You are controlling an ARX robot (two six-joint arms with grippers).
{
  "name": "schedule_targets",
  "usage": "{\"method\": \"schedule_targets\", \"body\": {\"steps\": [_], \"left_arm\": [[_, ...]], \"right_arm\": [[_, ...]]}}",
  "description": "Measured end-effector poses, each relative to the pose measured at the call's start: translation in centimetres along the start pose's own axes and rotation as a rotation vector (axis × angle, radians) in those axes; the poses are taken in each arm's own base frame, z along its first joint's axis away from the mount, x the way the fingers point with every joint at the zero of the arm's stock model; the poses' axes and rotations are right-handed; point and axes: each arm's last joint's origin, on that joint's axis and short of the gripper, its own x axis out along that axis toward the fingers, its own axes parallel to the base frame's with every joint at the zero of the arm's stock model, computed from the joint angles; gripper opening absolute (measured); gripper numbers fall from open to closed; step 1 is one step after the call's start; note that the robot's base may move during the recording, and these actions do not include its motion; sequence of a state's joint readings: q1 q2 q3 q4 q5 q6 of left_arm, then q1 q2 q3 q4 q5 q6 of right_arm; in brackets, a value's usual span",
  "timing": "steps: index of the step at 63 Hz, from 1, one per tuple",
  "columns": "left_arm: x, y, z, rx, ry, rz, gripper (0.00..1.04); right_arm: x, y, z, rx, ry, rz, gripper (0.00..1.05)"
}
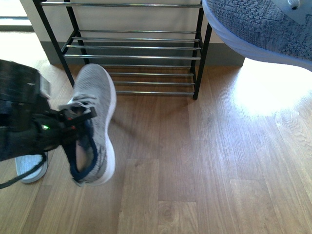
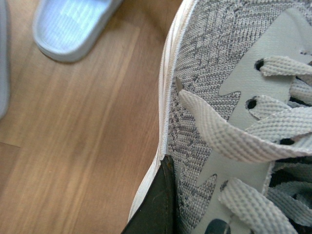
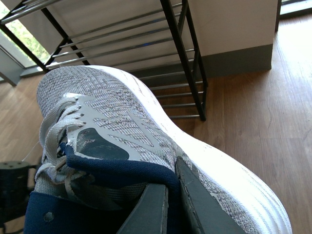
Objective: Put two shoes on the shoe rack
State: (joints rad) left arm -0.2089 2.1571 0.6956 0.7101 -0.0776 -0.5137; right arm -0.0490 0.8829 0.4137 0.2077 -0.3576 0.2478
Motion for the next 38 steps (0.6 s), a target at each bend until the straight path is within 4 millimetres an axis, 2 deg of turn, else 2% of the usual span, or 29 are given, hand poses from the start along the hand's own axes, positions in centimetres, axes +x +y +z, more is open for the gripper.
{"method": "schedule_targets", "body": {"steps": [6, 9, 14, 24, 30, 38], "left_arm": [[-7.1, 1.1, 1.2, 0.014, -0.079, 0.077, 0.02], [-9.9, 1.4, 1.3, 0.029, -0.105, 0.105, 0.02], [-13.0, 1.7, 1.4, 0.050, -0.139, 0.129, 0.02], [-21.6, 1.9, 1.2, 0.134, -0.268, 0.198, 0.02], [-23.5, 2.1, 1.1, 0.138, -0.323, 0.202, 0.02], [-23.7, 2.1, 1.2, 0.142, -0.332, 0.192, 0.02]], "right_arm": [[0.0, 0.0, 0.0, 0.000, 0.000, 0.000, 0.01], [0.0, 0.0, 0.0, 0.000, 0.000, 0.001, 0.01], [0.0, 0.0, 0.0, 0.000, 0.000, 0.001, 0.01], [0.0, 0.0, 0.0, 0.000, 0.001, 0.001, 0.01], [0.0, 0.0, 0.0, 0.000, 0.000, 0.001, 0.01], [0.0, 0.0, 0.0, 0.000, 0.001, 0.002, 0.01]]}}
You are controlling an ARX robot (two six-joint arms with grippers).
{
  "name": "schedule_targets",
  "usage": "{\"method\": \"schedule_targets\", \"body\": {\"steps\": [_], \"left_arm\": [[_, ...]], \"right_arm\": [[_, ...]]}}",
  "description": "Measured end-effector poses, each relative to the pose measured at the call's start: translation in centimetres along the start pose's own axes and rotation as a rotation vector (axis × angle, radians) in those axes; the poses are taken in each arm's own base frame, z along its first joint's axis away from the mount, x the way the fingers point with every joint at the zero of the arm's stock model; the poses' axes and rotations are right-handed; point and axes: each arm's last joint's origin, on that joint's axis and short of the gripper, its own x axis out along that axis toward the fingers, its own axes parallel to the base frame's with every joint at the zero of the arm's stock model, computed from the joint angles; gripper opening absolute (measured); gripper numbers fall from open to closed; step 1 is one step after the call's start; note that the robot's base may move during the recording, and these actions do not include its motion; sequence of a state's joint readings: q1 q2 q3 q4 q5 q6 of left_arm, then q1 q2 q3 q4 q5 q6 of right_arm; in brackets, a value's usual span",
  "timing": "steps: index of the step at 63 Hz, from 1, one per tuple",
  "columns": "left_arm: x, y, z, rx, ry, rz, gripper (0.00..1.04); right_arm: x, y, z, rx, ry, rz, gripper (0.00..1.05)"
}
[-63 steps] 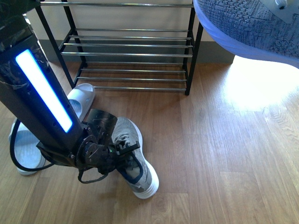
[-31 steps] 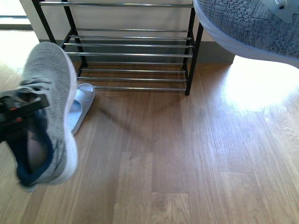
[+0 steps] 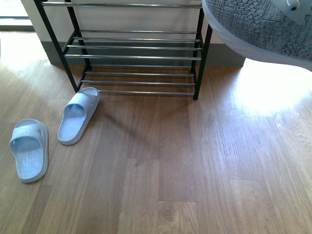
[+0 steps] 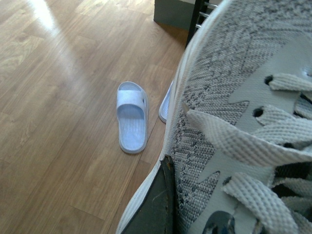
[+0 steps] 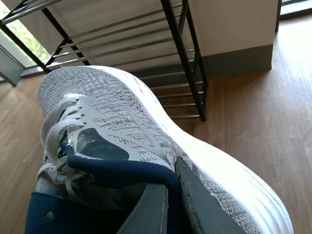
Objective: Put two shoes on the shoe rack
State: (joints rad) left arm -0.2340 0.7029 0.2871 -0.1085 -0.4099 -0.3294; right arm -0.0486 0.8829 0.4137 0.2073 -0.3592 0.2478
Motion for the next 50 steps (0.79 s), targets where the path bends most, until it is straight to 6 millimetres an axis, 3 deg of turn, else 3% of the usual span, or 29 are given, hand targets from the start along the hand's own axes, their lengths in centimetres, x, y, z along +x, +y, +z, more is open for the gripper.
{"method": "schedule_targets", "body": {"steps": [50], "left_arm": [[-0.01, -0.01, -0.05, 0.009, 0.003, -0.001, 0.02]], "right_arm": [[-0.01, 0.01, 0.01, 0.000, -0.001, 0.000, 0.01]]}}
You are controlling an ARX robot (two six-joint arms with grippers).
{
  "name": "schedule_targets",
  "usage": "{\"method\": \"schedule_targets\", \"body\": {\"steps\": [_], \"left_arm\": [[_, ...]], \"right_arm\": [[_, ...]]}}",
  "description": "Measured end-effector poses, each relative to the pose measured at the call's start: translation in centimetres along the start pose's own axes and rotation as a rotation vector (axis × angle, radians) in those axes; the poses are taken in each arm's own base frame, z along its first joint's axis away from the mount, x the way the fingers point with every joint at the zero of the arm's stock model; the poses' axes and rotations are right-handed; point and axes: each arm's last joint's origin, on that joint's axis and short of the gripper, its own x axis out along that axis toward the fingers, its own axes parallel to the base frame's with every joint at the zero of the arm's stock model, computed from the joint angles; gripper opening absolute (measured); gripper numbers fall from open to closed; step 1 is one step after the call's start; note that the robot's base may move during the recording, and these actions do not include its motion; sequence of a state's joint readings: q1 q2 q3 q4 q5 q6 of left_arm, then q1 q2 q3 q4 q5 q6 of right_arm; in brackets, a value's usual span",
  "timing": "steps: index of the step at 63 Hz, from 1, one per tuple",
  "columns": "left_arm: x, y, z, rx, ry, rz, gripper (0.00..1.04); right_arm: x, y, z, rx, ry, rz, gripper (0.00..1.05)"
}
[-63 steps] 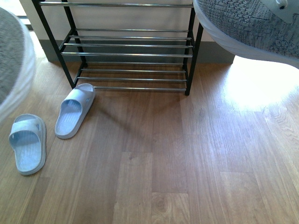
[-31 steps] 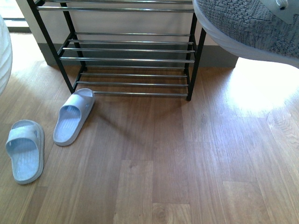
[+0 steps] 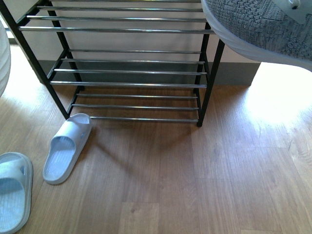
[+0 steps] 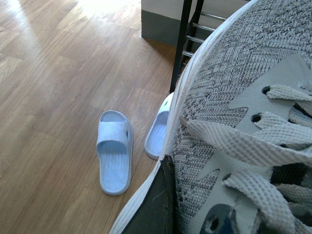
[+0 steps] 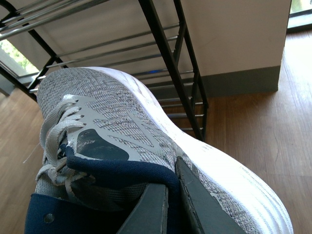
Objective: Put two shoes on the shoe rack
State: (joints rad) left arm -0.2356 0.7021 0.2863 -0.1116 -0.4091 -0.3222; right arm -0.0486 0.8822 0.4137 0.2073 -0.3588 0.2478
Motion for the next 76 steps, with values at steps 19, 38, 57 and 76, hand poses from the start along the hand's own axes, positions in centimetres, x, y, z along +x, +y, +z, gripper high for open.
{"method": "schedule_targets", "body": {"steps": [19, 38, 57, 76], "left_arm": [[0.00, 0.00, -0.01, 0.000, 0.000, 0.000, 0.02], [0.02, 0.01, -0.04, 0.001, 0.002, 0.001, 0.02], [0.05, 0.03, -0.17, 0.003, 0.005, 0.001, 0.02], [0.05, 0.03, -0.17, 0.003, 0.005, 0.001, 0.02]], "right_arm": [[0.00, 0.00, 0.00, 0.000, 0.000, 0.000, 0.01], [0.02, -0.02, -0.02, 0.001, 0.001, -0.003, 0.01], [0.02, -0.03, -0.04, 0.001, 0.001, -0.003, 0.01], [0.02, -0.03, -0.04, 0.001, 0.001, -0.003, 0.01]]}}
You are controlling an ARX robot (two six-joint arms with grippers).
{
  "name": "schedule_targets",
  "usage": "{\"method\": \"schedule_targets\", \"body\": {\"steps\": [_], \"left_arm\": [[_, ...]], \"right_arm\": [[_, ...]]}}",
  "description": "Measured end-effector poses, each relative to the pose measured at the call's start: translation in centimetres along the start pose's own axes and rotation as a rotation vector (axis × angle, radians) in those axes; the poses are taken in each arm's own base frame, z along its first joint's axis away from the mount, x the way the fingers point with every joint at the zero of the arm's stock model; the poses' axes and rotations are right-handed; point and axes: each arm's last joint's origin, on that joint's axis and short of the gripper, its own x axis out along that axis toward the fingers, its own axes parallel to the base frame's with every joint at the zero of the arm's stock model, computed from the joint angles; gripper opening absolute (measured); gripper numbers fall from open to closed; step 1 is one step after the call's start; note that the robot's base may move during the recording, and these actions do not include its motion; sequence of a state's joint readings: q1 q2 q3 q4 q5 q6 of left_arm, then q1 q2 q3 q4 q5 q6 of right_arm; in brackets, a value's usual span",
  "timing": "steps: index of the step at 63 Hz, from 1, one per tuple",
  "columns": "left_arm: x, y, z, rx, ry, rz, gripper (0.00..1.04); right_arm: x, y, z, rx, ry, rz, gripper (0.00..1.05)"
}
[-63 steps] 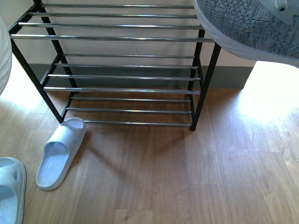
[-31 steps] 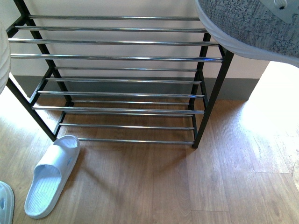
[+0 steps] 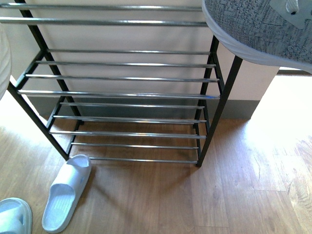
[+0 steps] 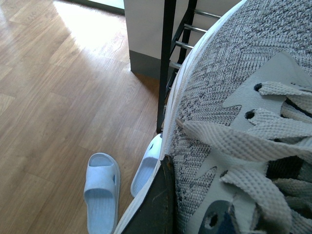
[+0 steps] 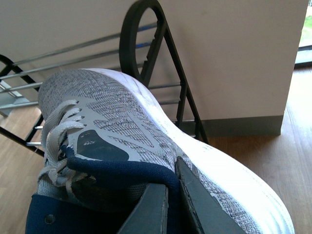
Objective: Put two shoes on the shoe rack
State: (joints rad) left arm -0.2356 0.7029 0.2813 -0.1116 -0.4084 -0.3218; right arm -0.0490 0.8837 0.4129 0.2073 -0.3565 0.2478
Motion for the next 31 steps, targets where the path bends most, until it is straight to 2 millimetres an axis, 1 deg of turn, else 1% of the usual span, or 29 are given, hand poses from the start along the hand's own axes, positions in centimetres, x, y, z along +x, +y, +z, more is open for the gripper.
{"method": "schedule_targets", "body": {"steps": [31], "left_arm": [[0.00, 0.01, -0.01, 0.000, 0.000, 0.001, 0.02]], "right_arm": [[-0.01, 0.00, 0.00, 0.000, 0.000, 0.000, 0.01]]}}
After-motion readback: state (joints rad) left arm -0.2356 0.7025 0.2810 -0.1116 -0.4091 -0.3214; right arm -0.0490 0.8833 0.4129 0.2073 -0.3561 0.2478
